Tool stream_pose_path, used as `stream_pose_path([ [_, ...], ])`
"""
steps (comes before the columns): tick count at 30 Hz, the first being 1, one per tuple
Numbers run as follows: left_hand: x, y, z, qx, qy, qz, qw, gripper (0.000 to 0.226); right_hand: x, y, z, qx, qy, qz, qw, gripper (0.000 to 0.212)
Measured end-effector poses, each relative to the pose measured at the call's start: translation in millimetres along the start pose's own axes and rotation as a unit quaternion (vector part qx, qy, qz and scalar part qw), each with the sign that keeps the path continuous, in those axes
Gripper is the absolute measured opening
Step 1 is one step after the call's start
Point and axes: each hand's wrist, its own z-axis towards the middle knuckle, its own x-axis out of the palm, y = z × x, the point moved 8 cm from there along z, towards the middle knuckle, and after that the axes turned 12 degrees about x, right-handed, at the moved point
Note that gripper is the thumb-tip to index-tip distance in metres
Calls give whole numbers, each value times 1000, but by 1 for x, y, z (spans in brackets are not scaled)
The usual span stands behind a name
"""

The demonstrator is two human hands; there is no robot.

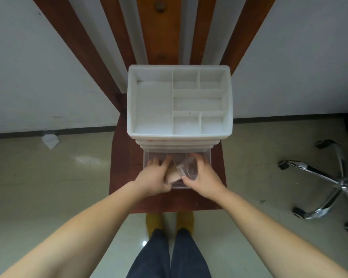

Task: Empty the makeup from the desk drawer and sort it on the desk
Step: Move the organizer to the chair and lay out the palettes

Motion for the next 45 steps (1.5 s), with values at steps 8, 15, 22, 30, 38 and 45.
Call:
stream_pose_path([
  [8,58,-15,-80,-131,266,-322,899,88,42,-65,-77,275,327,181,886,68],
  [15,65,-1,-58,-142,231,-300,915,114,43,-50,-40,218,287,-38,932,98],
  [22,24,12,-16,-143,157,-221,952,120,17,-17,0,146,226,-22,963,101],
  [30,2,16,3,-132,139,-144,971,115,-1,1,27,107,177,-104,973,93],
  [38,-62,-37,-80,-61,83,-78,992,85,-45,53,-63,26,80,-226,970,69],
  [45,-166,-70,-139,-26,-119,45,992,73,-110,129,-127,-139,-84,-306,938,50],
])
